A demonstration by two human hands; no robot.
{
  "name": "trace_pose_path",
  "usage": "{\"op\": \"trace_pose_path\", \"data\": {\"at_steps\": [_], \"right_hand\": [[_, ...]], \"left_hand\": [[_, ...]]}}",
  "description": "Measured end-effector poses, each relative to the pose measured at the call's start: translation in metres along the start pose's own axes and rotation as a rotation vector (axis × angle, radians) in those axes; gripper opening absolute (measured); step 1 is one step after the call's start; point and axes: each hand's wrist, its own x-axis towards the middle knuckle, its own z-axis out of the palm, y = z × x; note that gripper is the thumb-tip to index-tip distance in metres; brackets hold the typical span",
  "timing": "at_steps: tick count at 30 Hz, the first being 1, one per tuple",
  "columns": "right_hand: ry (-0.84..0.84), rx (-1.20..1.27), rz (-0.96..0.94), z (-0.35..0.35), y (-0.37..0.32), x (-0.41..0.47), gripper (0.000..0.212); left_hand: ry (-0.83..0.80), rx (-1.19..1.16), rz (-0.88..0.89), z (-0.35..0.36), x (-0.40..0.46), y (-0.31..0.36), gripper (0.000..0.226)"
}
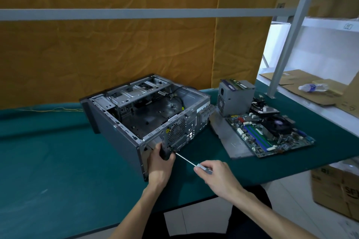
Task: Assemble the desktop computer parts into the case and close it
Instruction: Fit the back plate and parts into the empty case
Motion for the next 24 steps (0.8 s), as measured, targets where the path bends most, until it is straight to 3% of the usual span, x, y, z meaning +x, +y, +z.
{"op": "trace_pose_path", "data": {"at_steps": [7, 14, 24], "right_hand": [[0.026, -0.042, 0.008, 0.003, -0.005, 0.003, 0.042], [0.056, -0.1, -0.004, 0.006, -0.009, -0.003, 0.037], [0.106, -0.224, -0.033, 0.002, -0.014, -0.005, 0.036]], "left_hand": [[-0.011, -0.002, -0.001, 0.001, 0.002, -0.003, 0.038], [-0.016, 0.017, -0.019, -0.001, 0.002, -0.003, 0.028], [-0.009, 0.002, -0.007, -0.002, -0.001, 0.0, 0.032]]}}
